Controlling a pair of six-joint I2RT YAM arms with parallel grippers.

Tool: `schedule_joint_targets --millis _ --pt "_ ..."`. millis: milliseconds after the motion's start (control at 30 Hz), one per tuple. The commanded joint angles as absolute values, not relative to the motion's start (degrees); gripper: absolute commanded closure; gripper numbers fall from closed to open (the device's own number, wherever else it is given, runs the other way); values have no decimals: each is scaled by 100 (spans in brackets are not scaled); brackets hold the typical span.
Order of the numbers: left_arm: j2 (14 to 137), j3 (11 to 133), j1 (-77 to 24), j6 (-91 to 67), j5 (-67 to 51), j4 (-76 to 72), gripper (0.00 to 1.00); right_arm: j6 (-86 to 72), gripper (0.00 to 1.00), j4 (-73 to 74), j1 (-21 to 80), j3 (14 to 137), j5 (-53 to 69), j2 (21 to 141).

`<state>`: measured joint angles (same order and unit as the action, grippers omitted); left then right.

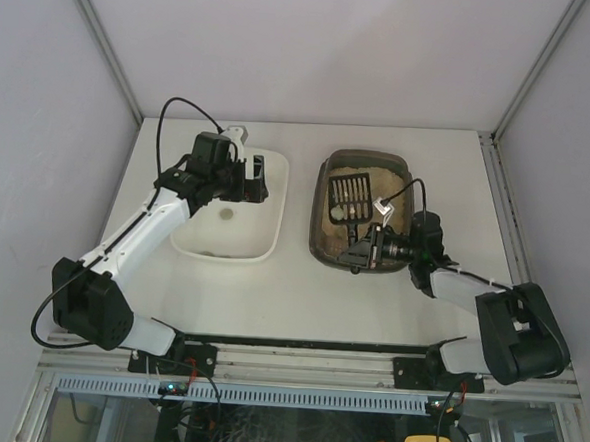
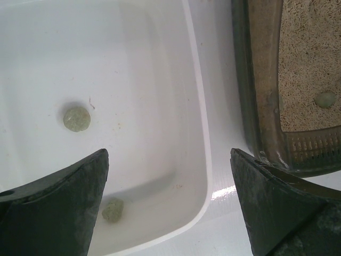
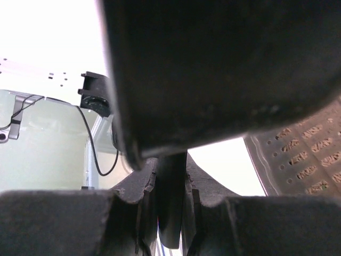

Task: Clean the litter box

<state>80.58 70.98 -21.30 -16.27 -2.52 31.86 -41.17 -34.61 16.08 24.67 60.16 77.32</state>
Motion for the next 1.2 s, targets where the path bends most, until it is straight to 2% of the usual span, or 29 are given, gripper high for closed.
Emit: schedule_joint_targets --millis 0,167,333,467,633,767,867,967,1167 --pt "7857 7016 -2098 -1497 -161 3009 0 -3669 100 -2672 1646 2886 5744 7891" --pt "7927 7325 -1794 -1359 21 3152 0 -3820 100 -1318 2073 3805 5297 8443" --pt "8013 7528 -470 -1850 -1321 3194 0 -3604 100 128 2822 4955 4325 8756" --pt "7935 7551 394 -2024 -1449 3193 0 -3314 100 1726 3471 6264 3054 9228" --pt "7609 7388 942 -1863 -1290 3103 0 -2533 100 4147 4623 8745 540 10565" --pt "7428 7272 1158 -1777 -1233 3086 0 -1861 100 5933 5626 11189 -2168 12083" --pt "7351 7179 1231 -1743 -1220 3089 0 -1406 100 6795 6142 12363 -3948 13099" --pt "7293 7097 1248 -1711 -1201 3075 0 -1271 100 7087 6320 12777 -4663 13560" --pt "7166 6945 1249 -1683 -1237 2924 0 -1184 100 6638 6375 12321 -5219 13298"
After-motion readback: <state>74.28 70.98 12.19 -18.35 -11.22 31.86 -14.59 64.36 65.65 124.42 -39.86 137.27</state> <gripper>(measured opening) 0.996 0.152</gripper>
